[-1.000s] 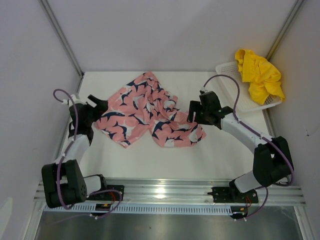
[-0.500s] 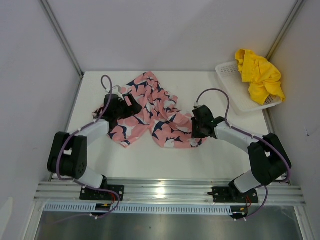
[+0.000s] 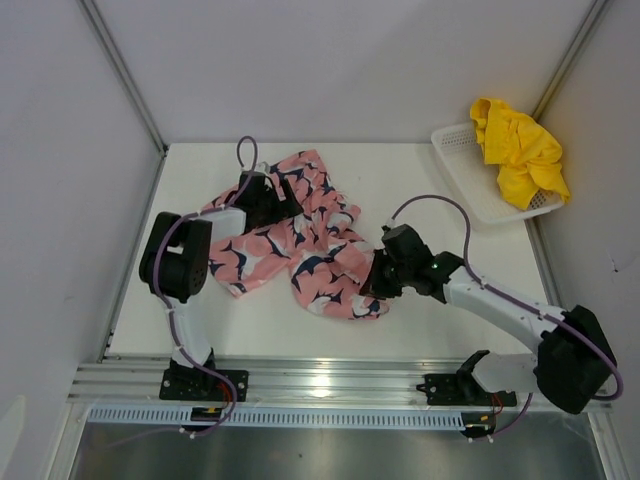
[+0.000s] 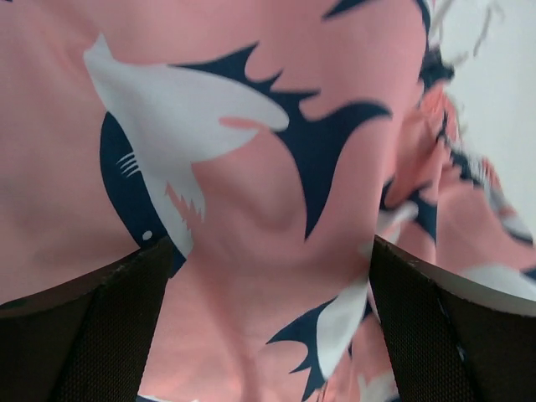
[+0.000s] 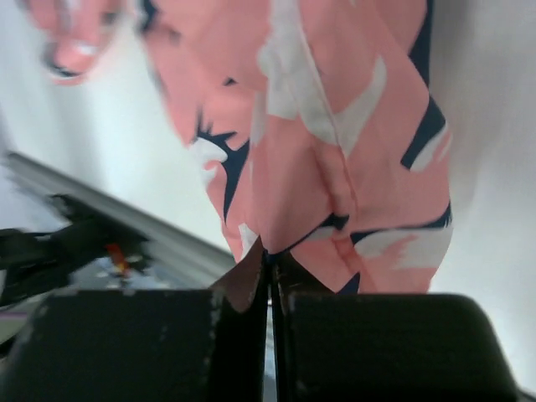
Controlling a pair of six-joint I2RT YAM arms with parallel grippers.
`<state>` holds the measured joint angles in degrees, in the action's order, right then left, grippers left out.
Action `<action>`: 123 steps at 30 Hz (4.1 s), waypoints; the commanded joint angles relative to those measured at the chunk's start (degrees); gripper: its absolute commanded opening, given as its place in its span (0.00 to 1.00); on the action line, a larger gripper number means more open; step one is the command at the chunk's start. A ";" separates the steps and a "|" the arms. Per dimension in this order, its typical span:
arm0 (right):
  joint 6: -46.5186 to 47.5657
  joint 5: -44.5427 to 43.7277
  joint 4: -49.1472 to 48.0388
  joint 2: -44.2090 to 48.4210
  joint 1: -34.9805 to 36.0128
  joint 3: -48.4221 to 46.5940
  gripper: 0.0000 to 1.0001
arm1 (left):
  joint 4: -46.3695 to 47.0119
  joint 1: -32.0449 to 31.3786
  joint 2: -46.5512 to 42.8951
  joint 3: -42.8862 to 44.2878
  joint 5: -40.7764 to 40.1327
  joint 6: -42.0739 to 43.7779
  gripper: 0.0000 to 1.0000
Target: Fold and stack the shorts
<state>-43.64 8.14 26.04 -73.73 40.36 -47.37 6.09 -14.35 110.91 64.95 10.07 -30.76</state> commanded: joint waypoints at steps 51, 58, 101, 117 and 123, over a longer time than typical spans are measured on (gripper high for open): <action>-8.92 12.69 -24.01 -50.89 -18.56 -36.04 0.42 | -18.30 1.61 10.99 21.80 -4.79 12.13 0.99; 0.80 4.17 -22.52 -51.95 -19.44 -40.77 0.00 | -19.01 1.43 11.34 22.59 -5.32 12.48 0.99; 10.06 -25.01 -1.00 -59.94 -28.23 -62.74 0.00 | -7.85 -3.92 -25.54 -6.38 -0.82 5.81 0.99; 20.43 -25.45 8.85 -34.77 -23.16 -51.02 0.82 | -9.60 -16.33 -52.90 -32.78 -13.02 1.58 0.99; 20.26 -19.05 5.25 -19.38 -16.64 -32.56 0.75 | -8.03 -5.27 -52.64 -33.13 -1.81 1.23 0.99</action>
<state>-24.47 -15.44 32.93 -99.20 22.04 -87.46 -4.36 -23.83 58.11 31.88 3.44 -28.27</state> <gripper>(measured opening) 0.768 0.993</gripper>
